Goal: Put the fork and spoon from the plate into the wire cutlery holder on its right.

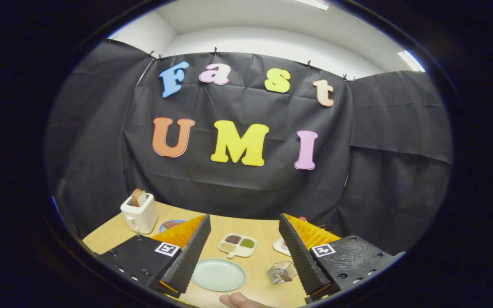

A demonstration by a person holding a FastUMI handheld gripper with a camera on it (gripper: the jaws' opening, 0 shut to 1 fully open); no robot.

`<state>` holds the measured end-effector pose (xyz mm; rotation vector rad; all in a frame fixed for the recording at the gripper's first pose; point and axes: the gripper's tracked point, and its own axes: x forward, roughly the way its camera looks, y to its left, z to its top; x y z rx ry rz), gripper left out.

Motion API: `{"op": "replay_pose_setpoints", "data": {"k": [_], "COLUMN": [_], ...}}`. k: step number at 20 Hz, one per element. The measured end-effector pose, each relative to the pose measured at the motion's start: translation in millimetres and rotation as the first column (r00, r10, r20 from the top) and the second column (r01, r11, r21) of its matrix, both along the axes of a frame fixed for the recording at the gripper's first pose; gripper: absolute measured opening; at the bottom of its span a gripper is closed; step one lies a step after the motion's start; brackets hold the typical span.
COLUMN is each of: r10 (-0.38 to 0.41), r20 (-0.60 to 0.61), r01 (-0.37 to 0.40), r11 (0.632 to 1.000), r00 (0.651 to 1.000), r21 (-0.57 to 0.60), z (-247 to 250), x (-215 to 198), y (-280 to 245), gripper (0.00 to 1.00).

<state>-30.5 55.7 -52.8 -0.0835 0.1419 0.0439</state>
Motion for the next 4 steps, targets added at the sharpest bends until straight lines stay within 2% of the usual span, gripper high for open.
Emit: {"op": "replay_pose_setpoints", "data": {"k": [4], "r10": [0.067], "r20": [0.001], "r01": [-0.067], "r11": [0.998], "r00": [0.998], "r21": [0.014], "z": [-5], "x": [16], "y": [-30], "gripper": [0.96]}}
